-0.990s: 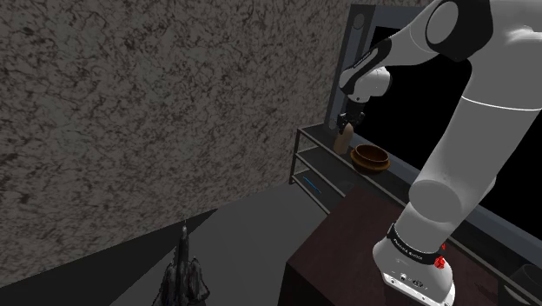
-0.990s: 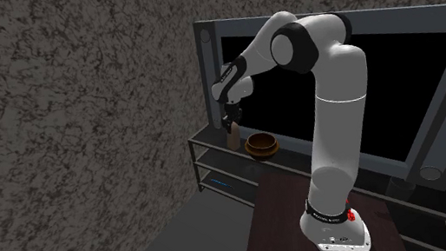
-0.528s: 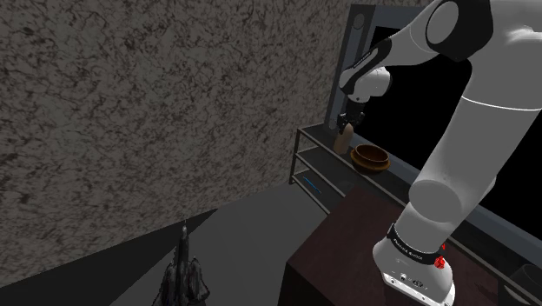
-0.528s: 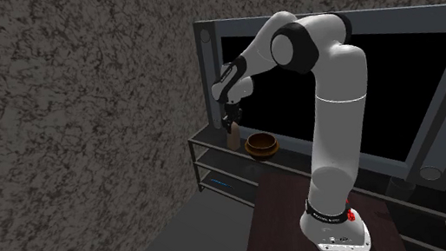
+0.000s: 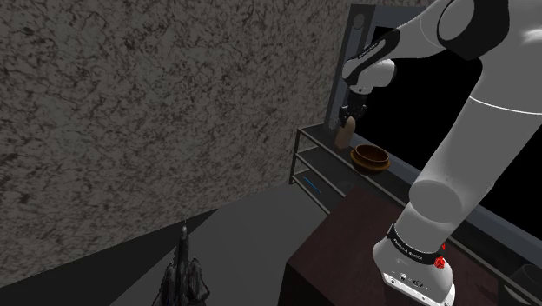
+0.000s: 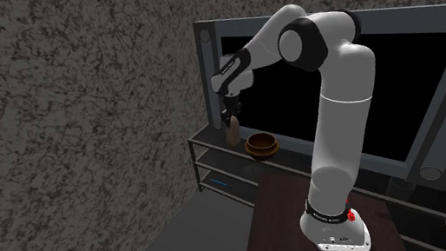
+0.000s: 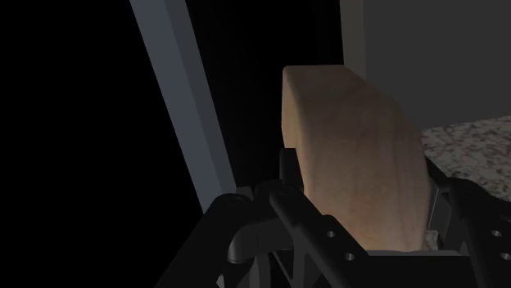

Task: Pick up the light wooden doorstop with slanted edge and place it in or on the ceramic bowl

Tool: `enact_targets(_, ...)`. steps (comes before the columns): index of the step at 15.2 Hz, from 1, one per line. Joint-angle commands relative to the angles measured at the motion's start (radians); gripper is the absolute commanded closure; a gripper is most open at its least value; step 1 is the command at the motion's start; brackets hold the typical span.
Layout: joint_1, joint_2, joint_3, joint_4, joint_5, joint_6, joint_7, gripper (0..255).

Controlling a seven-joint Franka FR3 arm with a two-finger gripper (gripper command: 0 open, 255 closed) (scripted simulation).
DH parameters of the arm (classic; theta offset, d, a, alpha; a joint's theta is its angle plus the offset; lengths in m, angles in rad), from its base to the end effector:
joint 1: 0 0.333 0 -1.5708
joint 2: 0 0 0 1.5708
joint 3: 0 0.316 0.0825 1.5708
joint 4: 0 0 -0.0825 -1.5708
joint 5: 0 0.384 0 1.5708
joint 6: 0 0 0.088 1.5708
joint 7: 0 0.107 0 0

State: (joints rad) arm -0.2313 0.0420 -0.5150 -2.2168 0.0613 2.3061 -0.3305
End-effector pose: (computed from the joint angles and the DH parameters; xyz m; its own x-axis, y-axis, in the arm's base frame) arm 0.3961 -0.3634 0.3654 0.8967 -0.4387 0.0585 -0.4390 -0.8984 -0.0084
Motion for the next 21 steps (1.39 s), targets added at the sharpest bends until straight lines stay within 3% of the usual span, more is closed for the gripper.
enact_targets(1,0.001,-0.020,-0.001,0.009,-0.015,-0.027,0.010,255)
enact_targets(21,0.006,-0.135,0.011,0.173,-0.084,-0.290,0.066,255)
